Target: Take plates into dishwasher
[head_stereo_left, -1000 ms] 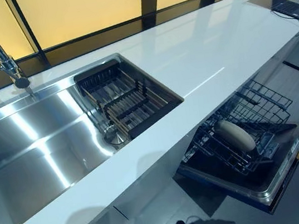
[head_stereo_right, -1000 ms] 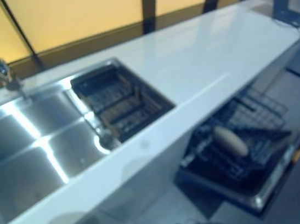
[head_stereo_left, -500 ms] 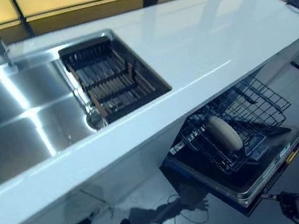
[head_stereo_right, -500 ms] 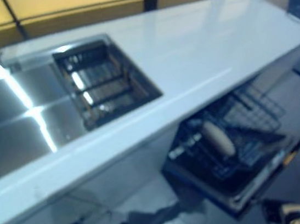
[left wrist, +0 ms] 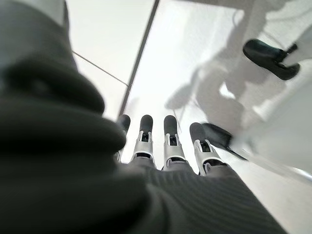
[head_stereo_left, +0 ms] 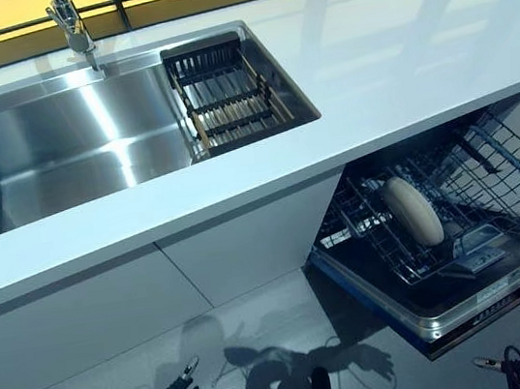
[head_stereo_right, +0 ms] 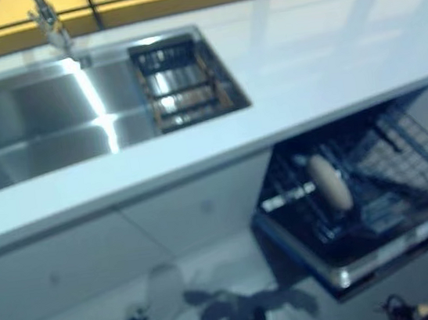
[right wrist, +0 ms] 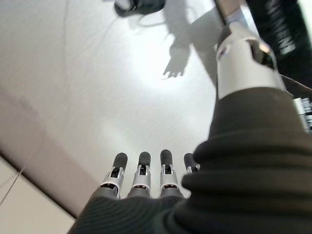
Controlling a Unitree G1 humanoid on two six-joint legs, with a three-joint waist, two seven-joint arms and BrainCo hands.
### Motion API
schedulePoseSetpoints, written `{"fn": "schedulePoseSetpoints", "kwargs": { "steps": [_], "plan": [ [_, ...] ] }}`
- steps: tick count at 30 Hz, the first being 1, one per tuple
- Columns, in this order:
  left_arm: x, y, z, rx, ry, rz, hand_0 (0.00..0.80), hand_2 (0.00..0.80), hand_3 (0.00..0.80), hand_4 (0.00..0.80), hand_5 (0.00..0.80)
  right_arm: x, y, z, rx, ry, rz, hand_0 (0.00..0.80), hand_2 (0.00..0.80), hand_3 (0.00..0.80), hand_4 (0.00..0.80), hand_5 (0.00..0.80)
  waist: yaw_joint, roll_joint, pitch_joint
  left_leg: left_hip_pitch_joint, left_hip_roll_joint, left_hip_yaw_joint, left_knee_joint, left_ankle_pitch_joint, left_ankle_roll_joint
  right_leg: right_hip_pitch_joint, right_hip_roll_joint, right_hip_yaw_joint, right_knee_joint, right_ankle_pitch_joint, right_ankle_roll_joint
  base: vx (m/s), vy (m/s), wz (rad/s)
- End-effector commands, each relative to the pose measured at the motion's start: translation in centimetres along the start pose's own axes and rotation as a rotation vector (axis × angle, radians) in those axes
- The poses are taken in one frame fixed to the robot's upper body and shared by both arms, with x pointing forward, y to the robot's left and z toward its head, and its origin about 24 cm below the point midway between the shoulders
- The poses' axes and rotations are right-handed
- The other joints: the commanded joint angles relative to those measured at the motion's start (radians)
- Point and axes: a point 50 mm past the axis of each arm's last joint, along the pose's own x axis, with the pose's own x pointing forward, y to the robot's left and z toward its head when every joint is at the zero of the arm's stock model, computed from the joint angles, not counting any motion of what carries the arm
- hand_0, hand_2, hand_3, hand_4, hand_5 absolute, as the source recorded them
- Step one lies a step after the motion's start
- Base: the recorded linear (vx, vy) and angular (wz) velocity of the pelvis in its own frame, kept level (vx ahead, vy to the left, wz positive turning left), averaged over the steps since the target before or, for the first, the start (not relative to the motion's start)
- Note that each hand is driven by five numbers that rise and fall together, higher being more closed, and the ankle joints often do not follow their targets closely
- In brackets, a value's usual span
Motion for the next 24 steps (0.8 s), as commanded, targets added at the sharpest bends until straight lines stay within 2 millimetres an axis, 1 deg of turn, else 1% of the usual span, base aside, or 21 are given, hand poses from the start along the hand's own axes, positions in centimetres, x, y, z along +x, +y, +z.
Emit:
{"fn": "schedulePoseSetpoints", "kwargs": {
  "steps": [1, 3, 5, 7, 10, 12, 13, 15, 16, 17, 18, 19, 20, 22, 23, 24],
  "plan": [
    [0.2, -1.0, 1.4, 0.085, -0.044, -0.042, 0.000, 0.000, 0.000, 0.000, 0.000, -0.4, -2.2, -0.1, 0.051, -0.005, -0.059, 0.000, 0.000, 0.000, 0.000, 0.000, 0.003, -0.001, -0.059, -0.032, -0.075, -0.045, 0.143, -0.130, 0.133, -0.046, 0.027, 0.055, 0.099, -0.052, 0.005, -0.275, 0.261, 0.22],
    [0.1, -0.3, 1.8, 0.098, -0.067, -0.028, 0.000, 0.000, 0.000, 0.000, 0.000, -0.2, -1.7, -0.6, 0.105, 0.002, -0.024, 0.000, 0.000, 0.000, 0.000, 0.000, 0.007, 0.002, -0.050, -0.045, -0.084, -0.050, 0.154, -0.134, 0.140, -0.062, 0.018, 0.065, 0.095, -0.020, 0.016, -0.283, 0.202, 0.05],
    [-0.1, 0.6, 1.7, 0.092, -0.068, 0.007, 0.000, 0.000, 0.000, 0.000, 0.000, -0.1, -1.6, -0.8, 0.185, 0.019, -0.021, 0.000, 0.000, 0.000, 0.000, 0.000, 0.012, 0.004, -0.048, -0.034, -0.089, -0.050, 0.118, -0.125, 0.146, -0.060, 0.010, 0.063, 0.065, 0.007, 0.024, -0.238, 0.138, -0.06],
    [-0.2, 1.3, 1.8, 0.080, -0.070, 0.034, 0.000, 0.000, 0.000, 0.000, 0.000, 0.0, -1.6, -1.3, 0.208, 0.039, -0.035, 0.000, 0.000, 0.000, 0.000, 0.000, 0.015, 0.004, -0.048, -0.039, -0.090, -0.037, 0.122, -0.129, 0.148, -0.060, 0.005, 0.061, 0.041, 0.026, 0.028, -0.207, 0.092, -0.12],
    [-0.5, 2.6, 1.6, 0.061, -0.057, 0.065, 0.000, 0.000, 0.000, 0.000, 0.000, 0.3, -1.5, -2.5, 0.232, 0.057, -0.036, 0.000, 0.000, 0.000, 0.000, 0.000, 0.009, 0.008, -0.048, -0.043, -0.088, -0.014, 0.148, -0.148, 0.159, -0.062, -0.004, 0.075, 0.022, 0.049, 0.032, -0.161, 0.068, -0.11],
    [-0.6, 3.0, 1.4, 0.064, -0.040, 0.078, 0.000, 0.000, 0.000, 0.000, 0.000, 0.4, -1.7, -3.1, 0.236, 0.059, -0.049, 0.000, 0.000, 0.000, 0.000, 0.000, 0.008, 0.009, -0.049, -0.045, -0.090, -0.003, 0.160, -0.162, 0.166, -0.062, -0.010, 0.078, 0.011, 0.063, 0.037, -0.095, 0.027, -0.08],
    [-0.7, 3.3, 1.0, 0.062, -0.017, 0.089, 0.000, 0.000, 0.000, 0.000, 0.000, 0.5, -1.8, -3.4, 0.251, 0.037, -0.053, 0.000, 0.000, 0.000, 0.000, 0.000, 0.011, 0.010, -0.049, -0.042, -0.089, 0.009, 0.160, -0.164, 0.167, -0.064, -0.017, 0.060, 0.007, 0.075, 0.042, -0.075, 0.003, -0.06],
    [-1.0, 4.1, 0.2, 0.058, 0.015, 0.118, 0.000, 0.000, 0.000, 0.000, 0.000, 0.6, -1.6, -3.3, 0.240, 0.009, -0.047, 0.000, 0.000, 0.000, 0.000, 0.000, 0.022, 0.009, -0.050, -0.025, -0.086, 0.033, 0.139, -0.155, 0.162, -0.059, -0.027, 0.007, -0.013, 0.087, 0.054, -0.073, -0.035, -0.13],
    [-1.3, 4.7, -0.5, 0.043, 0.035, 0.137, 0.000, 0.000, 0.000, 0.000, 0.000, 0.6, -1.2, -3.1, 0.213, -0.002, -0.036, 0.000, 0.000, 0.000, 0.000, 0.000, 0.034, 0.012, -0.053, -0.012, -0.081, 0.059, 0.110, -0.136, 0.154, -0.060, -0.036, -0.050, -0.013, 0.098, 0.064, -0.093, -0.077, -0.35],
    [-1.5, 5.2, -0.9, 0.026, 0.048, 0.150, 0.000, 0.000, 0.000, 0.000, 0.000, 0.7, -1.0, -3.1, 0.184, -0.002, -0.041, 0.000, 0.000, 0.000, 0.000, 0.000, 0.043, 0.016, -0.056, 0.000, -0.076, 0.075, 0.082, -0.121, 0.150, -0.057, -0.045, -0.080, -0.013, 0.110, 0.068, -0.101, -0.093, -0.69],
    [-1.6, 5.4, -1.2, 0.015, 0.055, 0.158, 0.000, 0.000, 0.000, 0.000, 0.000, 0.8, -0.8, -3.2, 0.169, -0.003, -0.041, 0.000, 0.000, 0.000, 0.000, 0.000, 0.049, 0.022, -0.058, 0.009, -0.071, 0.076, 0.056, -0.106, 0.150, -0.056, -0.053, -0.084, 0.003, 0.118, 0.066, -0.107, -0.127, -0.90],
    [-1.7, 5.6, -1.4, 0.002, 0.061, 0.163, 0.000, 0.000, 0.000, 0.000, 0.000, 0.9, -0.3, -3.2, 0.176, -0.002, -0.040, 0.000, 0.000, 0.000, 0.000, 0.000, 0.051, 0.035, -0.057, 0.012, -0.062, 0.054, 0.038, -0.091, 0.158, -0.067, -0.066, -0.062, 0.071, 0.114, 0.054, -0.119, -0.192, -0.79],
    [-1.8, 5.8, -1.2, -0.021, 0.057, 0.168, 0.000, 0.000, 0.000, 0.000, 0.000, 0.9, 0.3, -3.3, 0.192, 0.003, -0.039, 0.000, 0.000, 0.000, 0.000, 0.000, 0.055, 0.046, -0.058, 0.002, -0.051, 0.037, 0.039, -0.081, 0.164, -0.072, -0.085, -0.047, 0.134, 0.099, 0.033, -0.125, -0.230, -0.34],
    [-1.7, 5.9, -0.8, -0.070, 0.043, 0.173, 0.000, 0.000, 0.000, 0.000, 0.000, 1.1, 1.1, -3.4, 0.211, 0.015, -0.047, 0.000, 0.000, 0.000, 0.000, 0.000, 0.059, 0.055, -0.059, -0.030, -0.032, 0.017, 0.062, -0.075, 0.167, -0.070, -0.115, -0.033, 0.195, 0.061, 0.002, -0.153, -0.368, 0.13],
    [-1.6, 5.7, 0.1, -0.096, 0.020, 0.169, 0.000, 0.000, 0.000, 0.000, 0.000, 1.2, 1.9, -3.7, 0.233, 0.032, -0.055, 0.000, 0.000, 0.000, 0.000, 0.000, 0.063, 0.050, -0.052, -0.089, -0.017, -0.011, 0.123, -0.084, 0.161, -0.045, -0.129, -0.014, 0.181, 0.022, -0.012, -0.171, -0.456, 0.31],
    [-1.5, 5.6, 0.3, -0.102, 0.011, 0.169, 0.000, 0.000, 0.000, 0.000, 0.000, 1.2, 2.1, -3.7, 0.237, 0.036, -0.058, 0.000, 0.000, 0.000, 0.000, 0.000, 0.065, 0.046, -0.053, -0.107, -0.013, -0.012, 0.140, -0.086, 0.159, -0.041, -0.130, -0.016, 0.172, 0.017, -0.011, -0.205, -0.714, 0.39]
  ]
}}
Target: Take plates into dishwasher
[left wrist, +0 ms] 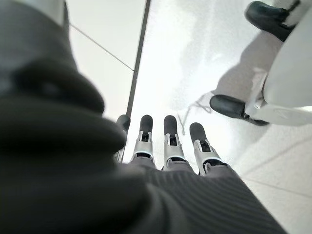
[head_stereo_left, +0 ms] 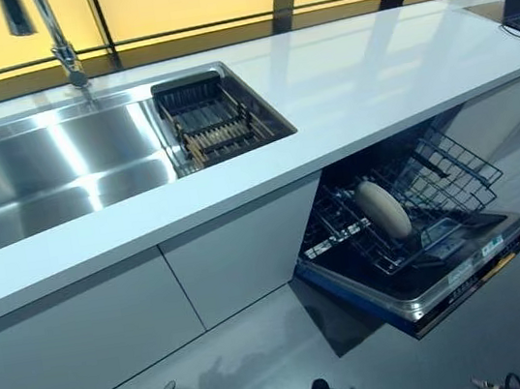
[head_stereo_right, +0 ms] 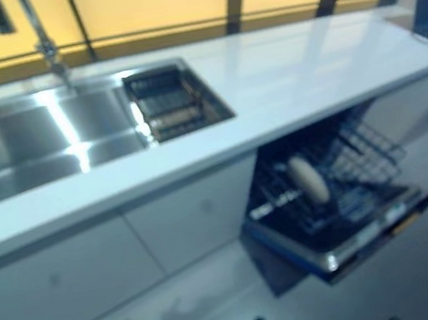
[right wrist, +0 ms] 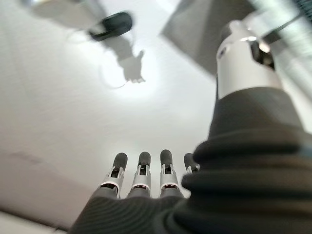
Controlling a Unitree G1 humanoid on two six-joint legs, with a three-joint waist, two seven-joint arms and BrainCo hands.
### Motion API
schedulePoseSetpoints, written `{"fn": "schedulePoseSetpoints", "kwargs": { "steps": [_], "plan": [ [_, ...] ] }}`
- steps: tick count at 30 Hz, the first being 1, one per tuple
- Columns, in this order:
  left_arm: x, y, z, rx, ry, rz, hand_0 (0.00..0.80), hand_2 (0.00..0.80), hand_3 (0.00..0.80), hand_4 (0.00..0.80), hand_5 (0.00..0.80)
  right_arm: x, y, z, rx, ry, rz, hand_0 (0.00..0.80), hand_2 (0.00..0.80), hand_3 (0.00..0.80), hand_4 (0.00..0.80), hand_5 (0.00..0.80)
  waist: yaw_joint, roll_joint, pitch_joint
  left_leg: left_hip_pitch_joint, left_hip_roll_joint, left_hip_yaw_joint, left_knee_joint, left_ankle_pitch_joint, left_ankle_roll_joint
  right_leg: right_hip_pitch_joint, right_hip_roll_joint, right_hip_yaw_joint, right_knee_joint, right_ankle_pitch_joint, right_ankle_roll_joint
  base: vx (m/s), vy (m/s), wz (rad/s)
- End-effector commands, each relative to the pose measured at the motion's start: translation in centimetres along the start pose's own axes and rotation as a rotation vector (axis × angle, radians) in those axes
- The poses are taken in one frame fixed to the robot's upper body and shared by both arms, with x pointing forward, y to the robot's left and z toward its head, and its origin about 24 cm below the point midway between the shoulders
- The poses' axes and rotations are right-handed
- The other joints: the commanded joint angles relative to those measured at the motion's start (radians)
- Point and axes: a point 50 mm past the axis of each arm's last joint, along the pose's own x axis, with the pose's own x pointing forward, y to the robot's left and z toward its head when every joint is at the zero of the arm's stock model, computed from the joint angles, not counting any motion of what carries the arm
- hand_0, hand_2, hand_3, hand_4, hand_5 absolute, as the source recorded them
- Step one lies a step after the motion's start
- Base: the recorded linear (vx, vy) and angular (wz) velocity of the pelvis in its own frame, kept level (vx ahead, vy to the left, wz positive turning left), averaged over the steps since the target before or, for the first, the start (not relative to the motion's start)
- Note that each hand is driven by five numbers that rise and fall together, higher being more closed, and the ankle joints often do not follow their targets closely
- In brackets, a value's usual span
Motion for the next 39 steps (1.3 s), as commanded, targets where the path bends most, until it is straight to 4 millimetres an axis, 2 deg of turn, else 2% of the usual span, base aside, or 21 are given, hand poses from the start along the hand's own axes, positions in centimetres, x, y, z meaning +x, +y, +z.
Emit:
{"fn": "schedulePoseSetpoints", "kwargs": {
  "steps": [1, 3, 4, 6, 8, 12, 19, 24, 28, 31, 32, 33, 35, 37, 39],
  "plan": [
    [0.1, -0.4, 3.0, -0.095, -0.073, 0.009, 0.000, 0.000, 0.000, 0.000, 0.000, -0.4, 1.9, 2.1, 0.078, -0.063, -0.041, 0.000, 0.000, 0.000, 0.000, 0.000, 0.053, -0.037, 0.061, -0.019, -0.040, -0.032, 0.020, -0.031, 0.102, 0.126, -0.082, -0.015, -0.122, 0.022, 0.017, -0.159, -0.647, 0.30],
    [0.2, -1.0, 3.3, -0.134, -0.083, 0.015, 0.000, 0.000, 0.000, 0.000, 0.000, -0.4, 3.0, 2.2, 0.097, -0.076, -0.030, 0.000, 0.000, 0.000, 0.000, 0.000, 0.057, -0.043, 0.078, -0.044, -0.004, -0.050, 0.031, 0.000, 0.062, 0.117, -0.056, -0.028, -0.111, -0.028, 0.023, -0.165, -0.630, 0.11],
    [0.3, -1.3, 3.1, -0.156, -0.090, 0.005, 0.000, 0.000, 0.000, 0.000, 0.000, -0.4, 3.4, 2.3, 0.100, -0.087, -0.020, 0.000, 0.000, 0.000, 0.000, 0.000, 0.056, -0.039, 0.084, -0.038, 0.003, -0.057, 0.004, 0.024, 0.048, 0.112, -0.049, -0.037, -0.101, -0.044, 0.022, -0.125, -0.413, 0.16],
    [0.4, -2.1, 2.3, -0.124, -0.078, -0.033, 0.000, 0.000, 0.000, 0.000, 0.000, -0.4, 3.6, 2.5, 0.089, -0.125, 0.005, 0.000, 0.000, 0.000, 0.000, 0.000, 0.049, -0.029, 0.093, -0.019, 0.003, -0.071, -0.066, 0.070, 0.032, 0.113, -0.036, -0.042, -0.104, -0.065, 0.024, -0.104, -0.303, 0.11],
    [0.5, -3.2, 1.7, -0.126, -0.077, -0.066, 0.000, 0.000, 0.000, 0.000, 0.000, -0.9, 3.5, 4.1, 0.112, -0.177, 0.000, 0.000, 0.000, 0.000, 0.000, 0.000, 0.035, -0.007, 0.102, -0.006, -0.004, -0.082, -0.151, 0.123, 0.020, 0.109, -0.030, -0.048, -0.116, -0.081, 0.012, -0.133, -0.211, 0.03],
    [0.6, -5.2, 2.2, -0.114, -0.101, -0.140, 0.000, 0.000, 0.000, 0.000, 0.000, -1.7, 3.7, 6.7, 0.174, -0.250, -0.008, 0.000, 0.000, 0.000, 0.000, 0.000, 0.028, 0.034, 0.132, -0.013, -0.010, -0.103, -0.216, 0.165, -0.004, 0.072, -0.032, -0.076, -0.083, -0.109, -0.001, -0.145, -0.118, -0.03],
    [0.5, -4.8, 2.0, -0.126, -0.119, -0.156, 0.000, 0.000, 0.000, 0.000, 0.000, -2.5, 2.7, 8.7, 0.309, -0.296, -0.005, 0.000, 0.000, 0.000, 0.000, 0.000, 0.019, 0.094, 0.178, -0.016, -0.027, -0.120, -0.268, 0.192, -0.009, 0.013, -0.039, -0.077, -0.025, -0.135, -0.010, -0.065, -0.043, 0.02],
    [0.4, -5.4, 3.0, -0.198, -0.177, -0.201, 0.000, 0.000, 0.000, 0.000, 0.000, -4.2, 3.1, 12.1, 0.491, -0.372, 0.049, 0.000, 0.000, 0.000, 0.000, 0.000, 0.028, 0.130, 0.234, -0.068, -0.045, -0.129, -0.266, 0.202, -0.003, -0.080, -0.052, -0.088, 0.055, -0.157, -0.015, -0.097, -0.012, 0.00],
    [0.4, -6.0, 2.9, -0.245, -0.194, -0.234, 0.000, 0.000, 0.000, 0.000, 0.000, -5.9, 3.0, 14.9, 0.732, -0.429, 0.196, 0.000, 0.000, 0.000, 0.000, 0.000, 0.039, 0.153, 0.267, -0.129, -0.065, -0.141, -0.199, 0.190, 0.000, -0.154, -0.077, -0.092, 0.141, -0.180, -0.022, -0.058, 0.011, -0.11],
    [0.4, -6.7, 2.4, -0.262, -0.194, -0.266, 0.000, 0.000, 0.000, 0.000, 0.000, -7.7, 3.3, 17.5, 0.949, -0.495, 0.376, 0.000, 0.000, 0.000, 0.000, 0.000, 0.040, 0.180, 0.276, -0.143, -0.078, -0.146, -0.193, 0.191, 0.005, -0.182, -0.086, -0.080, 0.168, -0.190, -0.027, 0.008, 0.040, -0.04],
    [0.4, -6.7, 2.3, -0.265, -0.194, -0.268, 0.000, 0.000, 0.000, 0.000, 0.000, -7.8, 3.4, 17.7, 0.969, -0.501, 0.397, 0.000, 0.000, 0.000, 0.000, 0.000, 0.040, 0.183, 0.276, -0.144, -0.079, -0.146, -0.193, 0.191, 0.006, -0.184, -0.087, -0.079, 0.170, -0.190, -0.027, 0.011, 0.053, 0.13],
    [0.3, -7.2, 2.0, -0.272, -0.194, -0.288, 0.000, 0.000, 0.000, 0.000, 0.000, -9.1, 4.2, 19.2, 1.071, -0.541, 0.532, 0.000, 0.000, 0.000, 0.000, 0.000, 0.041, 0.198, 0.280, -0.146, -0.087, -0.145, -0.203, 0.197, 0.009, -0.197, -0.091, -0.076, 0.178, -0.191, -0.027, 0.010, 0.052, 0.14],
    [0.3, -7.7, 1.8, -0.277, -0.194, -0.308, 0.000, 0.000, 0.000, 0.000, 0.000, -10.9, 5.3, 21.0, 1.153, -0.603, 0.707, 0.000, 0.000, 0.000, 0.000, 0.000, 0.044, 0.211, 0.279, -0.143, -0.094, -0.144, -0.225, 0.204, 0.012, -0.211, -0.093, -0.075, 0.186, -0.192, -0.025, 0.010, 0.051, 0.20],
    [0.3, -8.1, 1.7, -0.279, -0.197, -0.318, 0.000, 0.000, 0.000, 0.000, 0.000, -12.7, 6.1, 22.5, 1.198, -0.653, 0.835, 0.000, 0.000, 0.000, 0.000, 0.000, 0.048, 0.219, 0.276, -0.141, -0.098, -0.142, -0.245, 0.210, 0.014, -0.218, -0.095, -0.079, 0.191, -0.195, -0.023, 0.004, 0.032, 0.18],
    [0.2, -8.4, 1.3, -0.284, -0.191, -0.326, 0.000, 0.000, 0.000, 0.000, 0.000, -15.3, 6.9, 24.5, 1.250, -0.728, 0.988, 0.000, 0.000, 0.000, 0.000, 0.000, 0.056, 0.231, 0.268, -0.137, -0.104, -0.144, -0.268, 0.222, 0.013, -0.223, -0.099, -0.089, 0.196, -0.200, -0.022, 0.001, 0.034, 0.09]
  ]
}}
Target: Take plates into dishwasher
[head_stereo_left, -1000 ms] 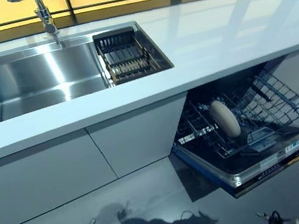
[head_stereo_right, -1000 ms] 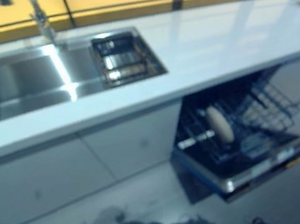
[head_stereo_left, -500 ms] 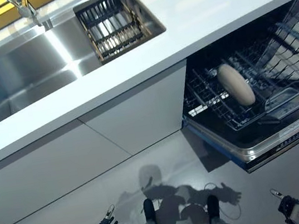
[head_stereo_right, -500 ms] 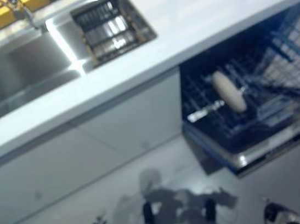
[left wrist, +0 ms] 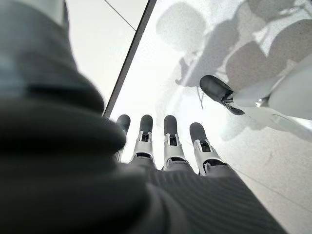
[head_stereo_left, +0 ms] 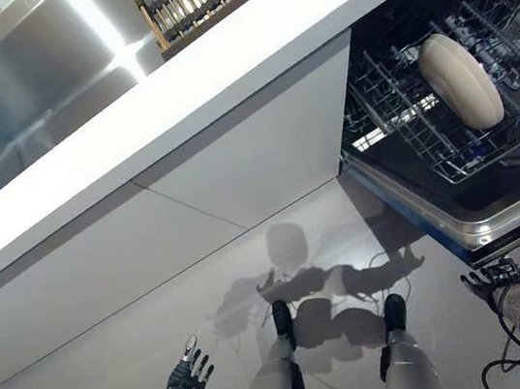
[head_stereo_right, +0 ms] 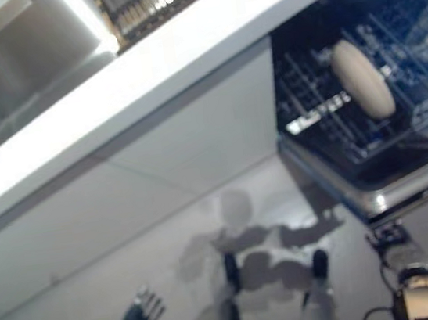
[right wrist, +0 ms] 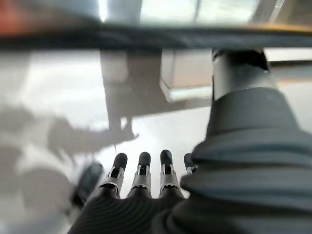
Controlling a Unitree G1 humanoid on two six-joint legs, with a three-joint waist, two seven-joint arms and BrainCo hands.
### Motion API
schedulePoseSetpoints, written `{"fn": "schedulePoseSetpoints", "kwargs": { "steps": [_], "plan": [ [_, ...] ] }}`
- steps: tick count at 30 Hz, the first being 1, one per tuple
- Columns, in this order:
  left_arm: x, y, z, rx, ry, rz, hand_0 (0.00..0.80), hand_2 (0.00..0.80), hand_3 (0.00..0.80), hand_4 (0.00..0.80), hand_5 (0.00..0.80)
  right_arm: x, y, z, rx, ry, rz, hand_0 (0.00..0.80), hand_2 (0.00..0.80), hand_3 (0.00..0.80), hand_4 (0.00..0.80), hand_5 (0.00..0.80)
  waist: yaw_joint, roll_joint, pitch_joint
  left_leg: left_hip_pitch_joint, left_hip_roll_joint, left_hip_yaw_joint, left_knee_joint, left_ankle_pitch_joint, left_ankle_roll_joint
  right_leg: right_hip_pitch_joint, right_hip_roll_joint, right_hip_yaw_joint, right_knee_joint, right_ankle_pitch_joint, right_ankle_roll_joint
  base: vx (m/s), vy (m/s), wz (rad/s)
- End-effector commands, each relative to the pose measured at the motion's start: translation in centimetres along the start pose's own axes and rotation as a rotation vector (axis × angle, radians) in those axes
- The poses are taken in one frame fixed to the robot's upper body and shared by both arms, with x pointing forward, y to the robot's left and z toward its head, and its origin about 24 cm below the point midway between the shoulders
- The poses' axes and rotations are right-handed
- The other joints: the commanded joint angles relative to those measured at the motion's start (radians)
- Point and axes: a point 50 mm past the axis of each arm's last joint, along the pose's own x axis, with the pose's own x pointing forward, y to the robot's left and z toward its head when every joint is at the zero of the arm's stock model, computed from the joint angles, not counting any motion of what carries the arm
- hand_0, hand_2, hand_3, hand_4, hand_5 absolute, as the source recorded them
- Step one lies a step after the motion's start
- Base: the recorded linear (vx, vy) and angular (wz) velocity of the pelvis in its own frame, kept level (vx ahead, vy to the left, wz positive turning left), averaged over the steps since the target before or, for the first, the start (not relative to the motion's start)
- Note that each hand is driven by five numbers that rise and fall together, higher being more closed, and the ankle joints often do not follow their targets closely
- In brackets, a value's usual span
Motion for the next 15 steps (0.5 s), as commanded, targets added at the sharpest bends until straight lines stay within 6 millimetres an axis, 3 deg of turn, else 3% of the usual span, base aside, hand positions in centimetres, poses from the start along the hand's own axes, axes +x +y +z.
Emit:
{"fn": "schedulePoseSetpoints", "kwargs": {
  "steps": [1, 5, 9, 15],
  "plan": [
    [0.0, 0.1, 0.1, -0.026, -0.026, -0.002, 0.000, 0.000, 0.000, 0.000, 0.000, -1.2, 10.6, 1.2, 0.193, -0.060, 0.470, 0.000, 0.000, 0.000, 0.000, 0.000, 0.034, -0.019, -0.019, -0.019, -0.036, -0.040, -0.008, -0.037, 0.070, -0.078, 0.007, -0.030, 0.222, -0.169, -0.134, -0.002, 0.032, 0.11],
    [-0.3, 0.5, -0.8, -0.024, 0.004, 0.003, 0.000, 0.000, 0.000, 0.000, 0.000, -3.3, 16.6, 0.6, 0.252, 0.001, 0.754, 0.000, 0.000, 0.000, 0.000, 0.000, 0.050, -0.008, -0.036, -0.018, -0.043, -0.052, -0.008, -0.034, 0.069, -0.073, 0.000, -0.050, 0.224, -0.172, -0.136, 0.006, 0.032, 0.06],
    [-0.6, 0.8, -1.0, -0.009, 0.021, 0.003, 0.000, 0.000, 0.000, 0.000, 0.000, -5.8, 21.3, -0.8, 0.157, 0.062, 0.976, 0.000, 0.000, 0.000, 0.000, 0.000, 0.062, -0.016, -0.054, -0.002, -0.043, -0.057, -0.008, -0.034, 0.070, -0.061, -0.005, -0.066, 0.225, -0.174, -0.135, 0.024, 0.015, 0.01],
    [-0.6, 0.8, -1.0, 0.015, 0.036, 0.006, 0.000, 0.000, 0.000, 0.000, 0.000, -9.2, 25.7, -1.8, 0.118, 0.078, 1.164, 0.000, 0.000, 0.000, 0.000, 0.000, 0.065, -0.027, -0.077, 0.027, -0.032, -0.050, -0.008, -0.030, 0.065, -0.018, -0.002, -0.081, 0.204, -0.170, -0.137, 0.056, 0.007, -0.01]
  ]
}}
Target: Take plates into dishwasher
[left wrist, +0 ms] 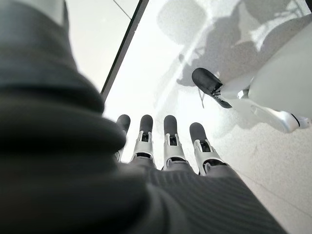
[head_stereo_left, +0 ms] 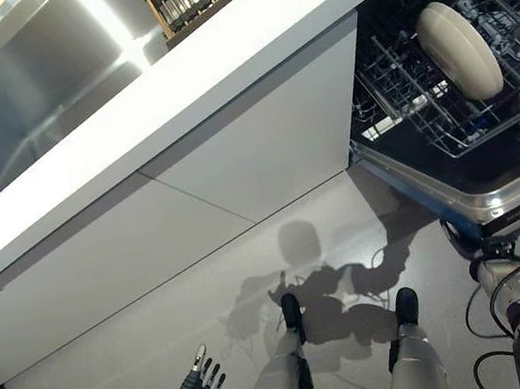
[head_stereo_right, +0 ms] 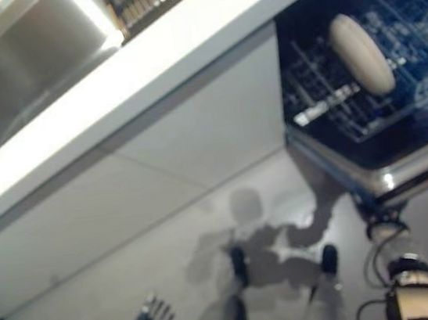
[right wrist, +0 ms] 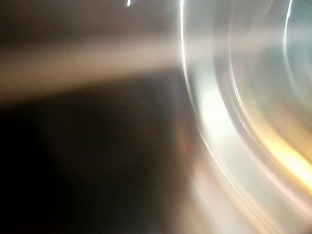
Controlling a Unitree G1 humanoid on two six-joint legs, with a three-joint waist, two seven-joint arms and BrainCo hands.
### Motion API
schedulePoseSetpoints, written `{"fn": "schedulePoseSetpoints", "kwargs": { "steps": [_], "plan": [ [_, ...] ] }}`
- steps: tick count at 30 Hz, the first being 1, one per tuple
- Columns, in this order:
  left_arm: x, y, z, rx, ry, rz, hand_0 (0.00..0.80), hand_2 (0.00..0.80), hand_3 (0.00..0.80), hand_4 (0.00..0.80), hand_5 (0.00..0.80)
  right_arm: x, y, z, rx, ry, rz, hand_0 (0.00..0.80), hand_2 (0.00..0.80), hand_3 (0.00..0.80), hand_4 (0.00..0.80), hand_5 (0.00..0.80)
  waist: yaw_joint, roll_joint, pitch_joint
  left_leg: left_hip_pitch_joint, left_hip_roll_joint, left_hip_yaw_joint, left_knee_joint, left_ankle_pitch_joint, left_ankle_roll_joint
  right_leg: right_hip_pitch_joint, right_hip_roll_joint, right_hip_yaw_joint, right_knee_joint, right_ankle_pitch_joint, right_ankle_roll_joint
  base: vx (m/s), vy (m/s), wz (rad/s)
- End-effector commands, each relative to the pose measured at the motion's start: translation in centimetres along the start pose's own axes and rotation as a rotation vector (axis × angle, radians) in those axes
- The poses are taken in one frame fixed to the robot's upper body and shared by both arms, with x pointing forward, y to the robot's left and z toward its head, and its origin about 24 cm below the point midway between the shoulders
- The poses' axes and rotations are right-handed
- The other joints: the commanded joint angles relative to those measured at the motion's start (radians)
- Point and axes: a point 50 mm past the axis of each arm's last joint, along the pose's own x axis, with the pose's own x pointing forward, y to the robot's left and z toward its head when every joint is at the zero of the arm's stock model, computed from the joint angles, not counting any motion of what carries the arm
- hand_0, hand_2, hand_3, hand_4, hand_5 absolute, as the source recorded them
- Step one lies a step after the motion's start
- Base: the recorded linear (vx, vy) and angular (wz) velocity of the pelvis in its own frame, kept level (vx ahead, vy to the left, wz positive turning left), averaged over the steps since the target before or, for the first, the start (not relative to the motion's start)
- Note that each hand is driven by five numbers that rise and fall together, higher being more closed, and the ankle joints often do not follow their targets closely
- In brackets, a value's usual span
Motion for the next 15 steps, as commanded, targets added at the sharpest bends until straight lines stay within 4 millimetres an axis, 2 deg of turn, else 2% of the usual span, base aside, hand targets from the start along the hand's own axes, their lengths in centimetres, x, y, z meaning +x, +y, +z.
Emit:
{"fn": "schedulePoseSetpoints", "kwargs": {
  "steps": [1, 6, 11, 15],
  "plan": [
    [0.0, 0.3, 1.0, 0.072, 0.004, 0.002, 0.000, 0.000, 0.000, 0.000, 0.000, 1.7, 20.6, -2.2, -0.014, 0.037, 0.680, 0.000, 0.000, 0.000, 0.000, 0.000, 0.075, -0.047, -0.080, 0.036, -0.018, -0.034, -0.011, -0.040, 0.044, -0.010, 0.013, -0.072, 0.191, -0.180, -0.139, 0.063, 0.022, 0.01],
    [-0.2, 1.0, 0.9, 0.086, 0.024, 0.011, 0.000, 0.000, 0.000, 0.000, 0.000, 1.6, 22.0, -2.5, -0.040, 0.018, 0.675, 0.000, 0.000, 0.000, 0.000, 0.000, 0.087, -0.061, -0.096, 0.055, -0.016, -0.048, -0.011, -0.038, 0.043, 0.047, 0.017, -0.090, 0.144, -0.163, -0.135, 0.054, 0.015, 0.09],
    [-0.6, 1.8, 0.8, 0.100, 0.039, 0.019, 0.000, 0.000, 0.000, 0.000, 0.000, 1.9, 21.4, -2.1, -0.076, 0.000, 0.629, 0.000, 0.000, 0.000, 0.000, 0.000, 0.096, -0.074, -0.106, 0.069, -0.012, -0.055, -0.011, -0.039, 0.041, 0.094, 0.023, -0.112, 0.097, -0.146, -0.131, 0.057, 0.009, 0.11],
    [-0.6, 2.2, 1.2, 0.118, 0.034, 0.042, 0.000, 0.000, 0.000, 0.000, 0.000, 2.3, 20.0, -1.8, -0.138, -0.020, 0.551, 0.000, 0.000, 0.000, 0.000, 0.000, 0.102, -0.093, -0.109, 0.078, -0.007, -0.060, -0.011, -0.043, 0.041, 0.128, 0.032, -0.125, 0.053, -0.125, -0.127, 0.046, 0.001, 0.16]
  ]
}}
